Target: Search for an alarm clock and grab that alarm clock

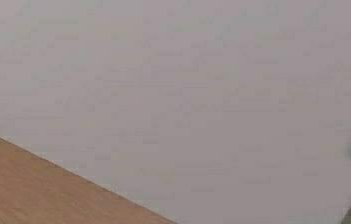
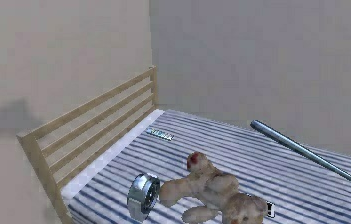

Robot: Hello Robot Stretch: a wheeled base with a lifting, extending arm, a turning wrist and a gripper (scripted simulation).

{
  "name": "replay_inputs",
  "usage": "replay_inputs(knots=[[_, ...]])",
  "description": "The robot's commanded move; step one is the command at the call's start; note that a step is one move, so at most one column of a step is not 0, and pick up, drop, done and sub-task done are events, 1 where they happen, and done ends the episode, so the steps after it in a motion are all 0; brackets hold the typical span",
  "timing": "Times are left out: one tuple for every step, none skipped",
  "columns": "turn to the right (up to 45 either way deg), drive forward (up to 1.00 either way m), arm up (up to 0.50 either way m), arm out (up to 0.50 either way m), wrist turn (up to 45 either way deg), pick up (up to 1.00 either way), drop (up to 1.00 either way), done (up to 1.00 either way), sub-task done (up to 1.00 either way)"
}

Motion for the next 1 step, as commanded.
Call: replay_inputs(knots=[[0.0,0.0,0.16,0.0,0.0,0.0,0.0,0.0,0.0]])
